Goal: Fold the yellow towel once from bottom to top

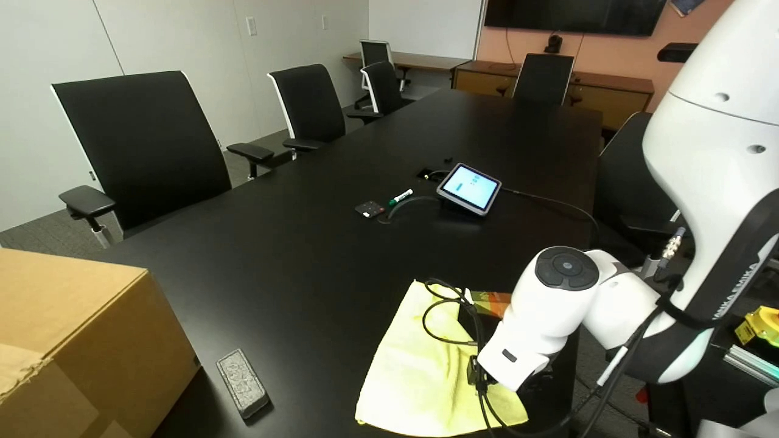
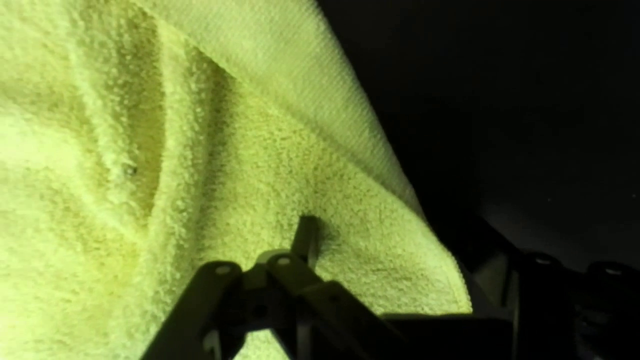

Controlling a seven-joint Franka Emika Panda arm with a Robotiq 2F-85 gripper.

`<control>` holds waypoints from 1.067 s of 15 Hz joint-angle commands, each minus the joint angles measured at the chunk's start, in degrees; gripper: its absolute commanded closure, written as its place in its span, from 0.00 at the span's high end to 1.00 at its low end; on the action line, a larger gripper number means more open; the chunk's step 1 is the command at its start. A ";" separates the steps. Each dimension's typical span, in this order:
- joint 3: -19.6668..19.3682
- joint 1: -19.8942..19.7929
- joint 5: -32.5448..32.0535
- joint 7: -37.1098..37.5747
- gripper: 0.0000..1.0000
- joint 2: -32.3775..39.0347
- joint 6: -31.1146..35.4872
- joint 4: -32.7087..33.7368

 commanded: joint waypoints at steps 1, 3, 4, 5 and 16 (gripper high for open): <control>-2.64 3.58 0.24 4.28 0.42 0.36 1.02 1.10; -3.40 4.56 0.31 6.01 0.29 0.52 0.90 1.70; -3.70 5.03 0.35 6.88 0.20 0.12 0.66 1.73; -4.12 5.56 0.29 7.83 0.18 0.10 0.77 2.07; -6.95 7.93 0.82 17.07 0.03 -1.84 -1.56 3.65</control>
